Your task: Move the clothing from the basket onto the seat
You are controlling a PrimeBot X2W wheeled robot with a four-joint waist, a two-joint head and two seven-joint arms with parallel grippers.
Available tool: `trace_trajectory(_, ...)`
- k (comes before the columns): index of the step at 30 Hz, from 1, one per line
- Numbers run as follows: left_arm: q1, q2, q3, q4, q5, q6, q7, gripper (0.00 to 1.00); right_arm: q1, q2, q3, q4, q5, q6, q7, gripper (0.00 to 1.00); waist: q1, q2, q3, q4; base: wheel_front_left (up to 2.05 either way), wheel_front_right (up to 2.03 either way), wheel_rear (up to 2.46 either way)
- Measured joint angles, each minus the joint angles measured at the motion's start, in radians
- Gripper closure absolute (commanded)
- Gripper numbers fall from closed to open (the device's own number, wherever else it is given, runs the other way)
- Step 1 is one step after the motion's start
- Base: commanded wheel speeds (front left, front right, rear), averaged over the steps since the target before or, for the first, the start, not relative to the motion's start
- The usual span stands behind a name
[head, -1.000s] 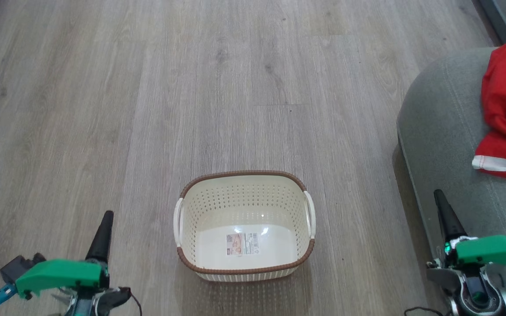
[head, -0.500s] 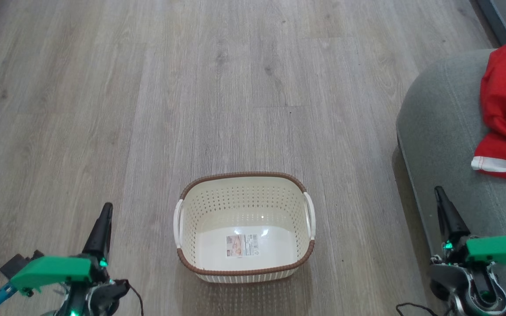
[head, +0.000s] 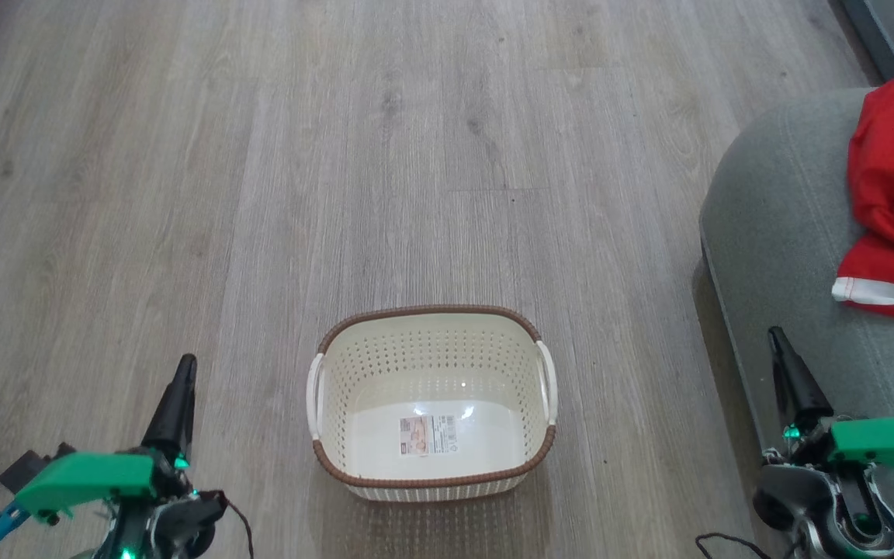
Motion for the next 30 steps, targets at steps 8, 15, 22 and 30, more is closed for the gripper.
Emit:
trace_trajectory(8,0.0,0.0,0.001,0.0,0.0,0.0,0.0,1.0,0.0,0.0,0.0,0.0,0.0,0.0,0.0,1.0,0.0,0.0,0.0,0.0,0.0,0.0,0.0)
trace_trajectory(15,0.0,0.0,0.001,0.0,0.0,0.0,0.0,1.0,0.0,0.0,0.0,0.0,0.0,0.0,0.0,1.0,0.0,0.0,0.0,0.0,0.0,0.0,0.0)
trace_trajectory(22,0.0,0.0,0.001,0.0,0.0,0.0,0.0,1.0,0.0,0.0,0.0,0.0,0.0,0.0,0.0,1.0,0.0,0.0,0.0,0.0,0.0,0.0,0.0)
trace_trajectory(30,0.0,0.0,0.001,0.0,0.0,0.0,0.0,1.0,0.0,0.0,0.0,0.0,0.0,0.0,0.0,1.0,0.0,0.0,0.0,0.0,0.0,0.0,0.0)
